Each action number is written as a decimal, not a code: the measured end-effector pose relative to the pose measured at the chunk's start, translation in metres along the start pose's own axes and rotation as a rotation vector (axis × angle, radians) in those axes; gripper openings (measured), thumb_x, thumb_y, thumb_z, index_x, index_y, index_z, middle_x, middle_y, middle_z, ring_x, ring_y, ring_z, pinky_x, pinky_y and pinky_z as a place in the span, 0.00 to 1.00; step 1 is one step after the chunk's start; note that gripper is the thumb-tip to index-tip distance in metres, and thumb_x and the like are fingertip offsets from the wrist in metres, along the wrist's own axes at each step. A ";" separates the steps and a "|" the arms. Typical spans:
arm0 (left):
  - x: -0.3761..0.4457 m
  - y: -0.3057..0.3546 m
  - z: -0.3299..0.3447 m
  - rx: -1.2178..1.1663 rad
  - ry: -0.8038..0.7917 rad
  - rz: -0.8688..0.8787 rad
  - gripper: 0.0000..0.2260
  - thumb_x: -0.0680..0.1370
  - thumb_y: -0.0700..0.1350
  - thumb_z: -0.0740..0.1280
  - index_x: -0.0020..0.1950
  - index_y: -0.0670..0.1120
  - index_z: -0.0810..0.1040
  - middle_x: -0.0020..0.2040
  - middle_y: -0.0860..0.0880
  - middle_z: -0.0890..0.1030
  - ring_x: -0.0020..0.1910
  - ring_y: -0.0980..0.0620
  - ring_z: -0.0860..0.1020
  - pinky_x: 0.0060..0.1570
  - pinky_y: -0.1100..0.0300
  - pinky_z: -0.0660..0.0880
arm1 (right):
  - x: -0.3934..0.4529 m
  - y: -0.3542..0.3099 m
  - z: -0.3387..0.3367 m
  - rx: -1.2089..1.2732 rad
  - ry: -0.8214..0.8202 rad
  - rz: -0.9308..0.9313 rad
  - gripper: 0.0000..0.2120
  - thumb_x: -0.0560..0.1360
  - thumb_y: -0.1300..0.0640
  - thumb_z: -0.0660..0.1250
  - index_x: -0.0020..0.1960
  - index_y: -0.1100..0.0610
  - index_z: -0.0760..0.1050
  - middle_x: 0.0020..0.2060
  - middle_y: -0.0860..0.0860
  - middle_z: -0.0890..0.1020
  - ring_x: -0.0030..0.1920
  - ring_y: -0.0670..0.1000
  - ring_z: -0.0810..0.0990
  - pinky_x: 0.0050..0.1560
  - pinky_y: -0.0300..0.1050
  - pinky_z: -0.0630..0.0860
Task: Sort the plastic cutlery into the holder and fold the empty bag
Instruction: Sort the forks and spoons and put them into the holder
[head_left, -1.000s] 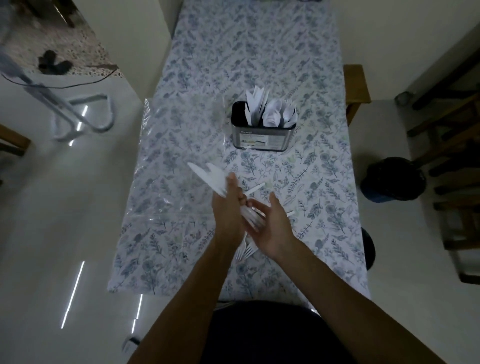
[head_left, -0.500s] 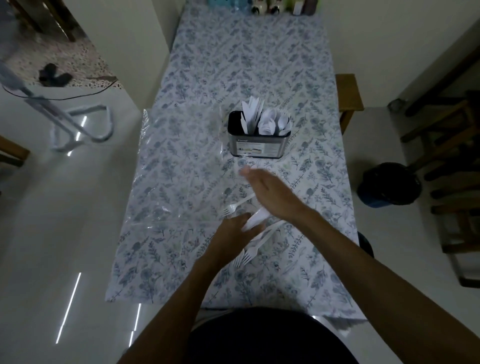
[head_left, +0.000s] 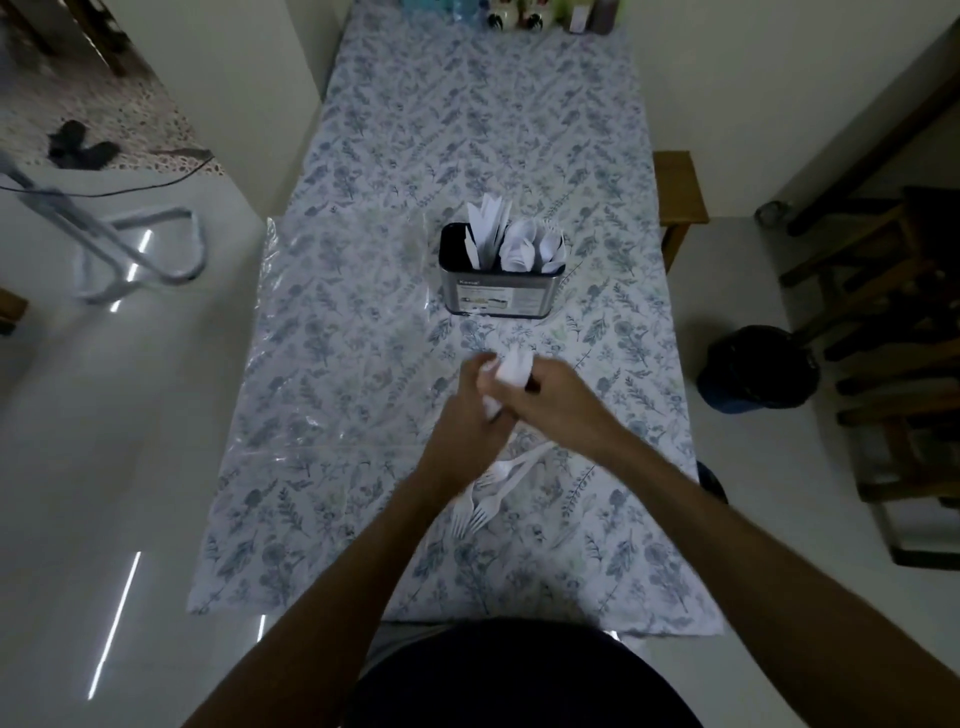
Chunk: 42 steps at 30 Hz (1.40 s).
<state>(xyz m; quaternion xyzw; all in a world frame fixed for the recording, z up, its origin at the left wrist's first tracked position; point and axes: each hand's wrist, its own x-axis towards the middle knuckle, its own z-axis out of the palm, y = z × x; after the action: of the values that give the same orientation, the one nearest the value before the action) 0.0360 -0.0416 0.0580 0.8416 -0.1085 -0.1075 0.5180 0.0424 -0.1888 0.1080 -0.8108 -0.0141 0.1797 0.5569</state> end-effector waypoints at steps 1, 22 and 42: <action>0.017 0.013 -0.008 -0.025 0.029 0.019 0.25 0.83 0.42 0.67 0.77 0.41 0.62 0.56 0.58 0.77 0.47 0.59 0.82 0.44 0.65 0.80 | 0.011 -0.015 -0.011 -0.085 0.051 -0.056 0.10 0.79 0.46 0.69 0.45 0.51 0.82 0.34 0.47 0.84 0.32 0.43 0.81 0.33 0.40 0.77; 0.226 0.040 -0.114 0.351 0.004 0.097 0.16 0.71 0.48 0.81 0.42 0.35 0.84 0.38 0.40 0.85 0.39 0.42 0.83 0.43 0.59 0.78 | 0.208 -0.071 -0.097 -0.611 0.261 -0.412 0.19 0.80 0.49 0.67 0.36 0.57 0.67 0.27 0.46 0.68 0.26 0.42 0.65 0.30 0.32 0.65; 0.168 0.008 -0.108 0.533 0.246 0.100 0.48 0.69 0.76 0.68 0.80 0.48 0.64 0.79 0.46 0.64 0.79 0.46 0.61 0.77 0.46 0.56 | 0.138 -0.026 -0.074 -0.761 0.555 -0.558 0.32 0.80 0.35 0.59 0.69 0.61 0.72 0.59 0.57 0.78 0.58 0.56 0.75 0.56 0.47 0.74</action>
<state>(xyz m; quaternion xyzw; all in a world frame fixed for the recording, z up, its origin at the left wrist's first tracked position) 0.2273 -0.0028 0.1012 0.9483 -0.1108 0.0534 0.2925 0.1993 -0.2147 0.1171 -0.9374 -0.1454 -0.2132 0.2337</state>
